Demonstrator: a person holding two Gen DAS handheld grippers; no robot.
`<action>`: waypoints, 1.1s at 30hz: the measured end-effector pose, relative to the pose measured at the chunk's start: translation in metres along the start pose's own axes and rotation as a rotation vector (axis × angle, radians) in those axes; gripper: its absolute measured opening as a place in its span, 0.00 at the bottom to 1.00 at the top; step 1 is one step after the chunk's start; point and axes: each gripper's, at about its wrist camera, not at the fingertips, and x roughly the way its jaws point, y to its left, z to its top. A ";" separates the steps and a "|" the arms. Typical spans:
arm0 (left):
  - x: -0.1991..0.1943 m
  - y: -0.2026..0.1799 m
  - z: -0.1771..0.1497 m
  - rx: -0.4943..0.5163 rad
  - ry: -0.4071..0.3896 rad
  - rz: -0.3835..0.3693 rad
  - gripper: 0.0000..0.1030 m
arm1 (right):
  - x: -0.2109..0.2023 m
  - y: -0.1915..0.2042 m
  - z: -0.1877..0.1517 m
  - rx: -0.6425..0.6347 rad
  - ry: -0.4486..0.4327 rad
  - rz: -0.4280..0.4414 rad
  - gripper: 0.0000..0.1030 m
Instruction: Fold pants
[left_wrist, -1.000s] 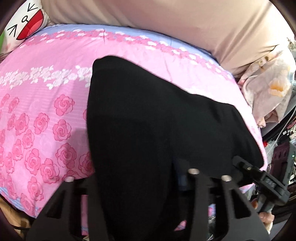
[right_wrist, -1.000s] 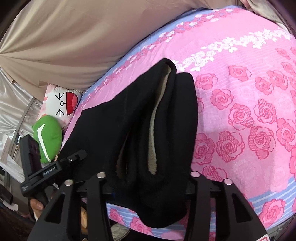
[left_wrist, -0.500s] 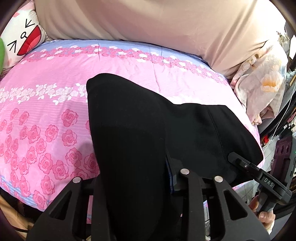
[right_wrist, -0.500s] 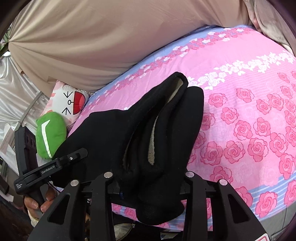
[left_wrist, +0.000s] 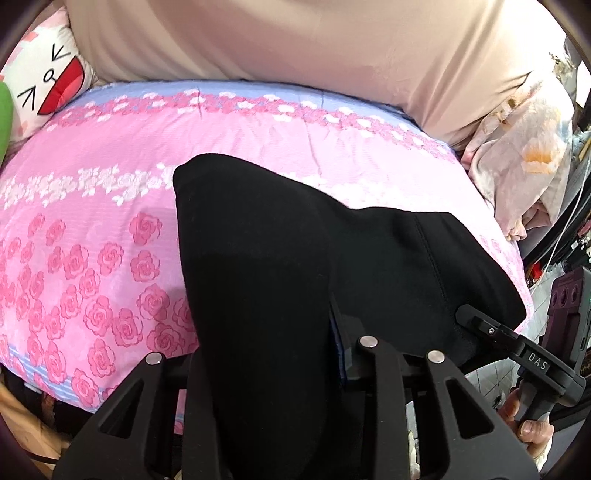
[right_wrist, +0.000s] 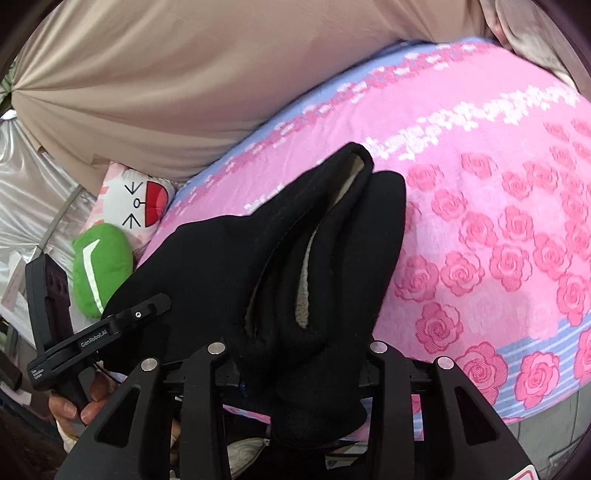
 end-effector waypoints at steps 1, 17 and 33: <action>-0.003 -0.002 0.001 0.012 -0.011 -0.001 0.28 | -0.002 0.003 0.002 -0.012 -0.007 0.003 0.34; -0.065 -0.018 0.044 0.101 -0.205 0.019 0.27 | -0.046 0.063 0.050 -0.162 -0.157 0.057 0.33; -0.140 -0.025 0.143 0.200 -0.554 -0.007 0.27 | -0.097 0.142 0.147 -0.367 -0.472 0.129 0.33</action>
